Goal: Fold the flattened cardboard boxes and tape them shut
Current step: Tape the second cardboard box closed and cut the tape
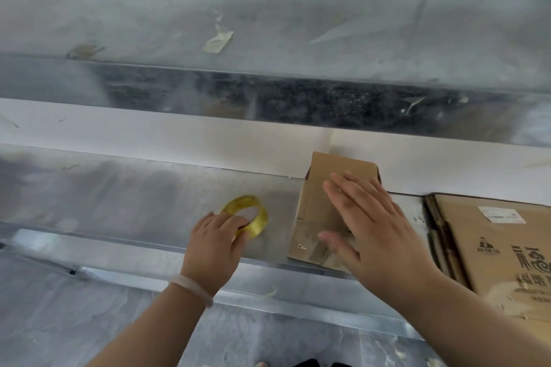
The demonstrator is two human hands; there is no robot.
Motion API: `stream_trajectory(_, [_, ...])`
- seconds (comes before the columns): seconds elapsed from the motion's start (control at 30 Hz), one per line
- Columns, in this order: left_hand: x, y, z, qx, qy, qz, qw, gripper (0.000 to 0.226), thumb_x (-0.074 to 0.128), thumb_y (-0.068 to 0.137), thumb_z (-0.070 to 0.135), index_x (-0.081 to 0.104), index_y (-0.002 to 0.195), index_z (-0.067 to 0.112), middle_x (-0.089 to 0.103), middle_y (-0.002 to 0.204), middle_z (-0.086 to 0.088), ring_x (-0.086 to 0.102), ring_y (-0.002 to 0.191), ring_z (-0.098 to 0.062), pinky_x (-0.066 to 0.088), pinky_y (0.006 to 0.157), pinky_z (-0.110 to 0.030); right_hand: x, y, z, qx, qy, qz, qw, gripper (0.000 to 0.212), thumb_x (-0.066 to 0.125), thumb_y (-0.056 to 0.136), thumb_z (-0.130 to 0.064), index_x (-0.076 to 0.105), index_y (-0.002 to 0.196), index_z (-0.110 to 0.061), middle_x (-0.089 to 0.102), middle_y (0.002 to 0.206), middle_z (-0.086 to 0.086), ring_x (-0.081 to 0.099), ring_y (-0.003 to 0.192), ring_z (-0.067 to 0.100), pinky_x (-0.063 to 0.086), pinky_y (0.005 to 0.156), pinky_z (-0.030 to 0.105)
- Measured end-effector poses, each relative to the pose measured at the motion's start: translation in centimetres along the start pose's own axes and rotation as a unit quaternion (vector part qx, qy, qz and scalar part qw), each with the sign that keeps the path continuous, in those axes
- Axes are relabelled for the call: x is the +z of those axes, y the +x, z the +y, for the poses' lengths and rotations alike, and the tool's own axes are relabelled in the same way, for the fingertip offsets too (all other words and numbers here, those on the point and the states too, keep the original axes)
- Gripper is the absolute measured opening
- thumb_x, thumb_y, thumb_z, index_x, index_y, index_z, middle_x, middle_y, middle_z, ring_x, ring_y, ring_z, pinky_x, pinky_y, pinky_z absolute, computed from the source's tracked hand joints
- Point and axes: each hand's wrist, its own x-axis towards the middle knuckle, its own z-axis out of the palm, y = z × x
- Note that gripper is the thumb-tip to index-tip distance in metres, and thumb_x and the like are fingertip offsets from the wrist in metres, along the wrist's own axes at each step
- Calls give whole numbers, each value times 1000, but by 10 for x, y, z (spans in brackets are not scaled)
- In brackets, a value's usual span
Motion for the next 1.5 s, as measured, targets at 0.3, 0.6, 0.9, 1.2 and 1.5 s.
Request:
stream_trajectory(0.3, [-61,16,46,108,-88,73,988,25,53,90,34,68,96,16,68,94,6,62,81,-17,50,80,-36,9,50,-53,68,-5,-55,996,39,51,95,-50,68,120,-26,70,113,-7,58,114,18,25,116,37])
stream_trajectory(0.6, [-79,20,39,147,-76,21,986,40,46,93,44,68,112,16,70,97,3,65,80,-18,49,69,-25,0,54,-60,134,145,-61,979,12,56,96,-33,60,87,-25,53,82,-14,52,79,8,43,70,26])
stream_trajectory(0.9, [-91,38,24,30,-195,-42,979,47,44,75,72,57,69,27,56,61,10,51,58,-7,37,52,-19,-11,52,-62,278,448,-50,848,18,57,95,-33,69,85,-23,74,82,-15,70,76,3,52,75,19])
stream_trajectory(1.2, [-104,27,15,60,-425,-143,892,26,52,81,51,57,66,31,51,67,7,46,67,-9,37,64,-20,-20,47,-50,315,618,44,719,17,68,89,-10,54,80,-11,75,84,16,74,80,30,61,70,39])
stream_trajectory(1.5, [-99,41,21,73,-137,-27,988,50,45,73,71,50,58,24,50,57,5,48,56,-14,39,53,-32,-32,24,-36,325,588,138,728,17,73,81,-12,57,86,-10,75,79,15,75,76,28,61,63,32])
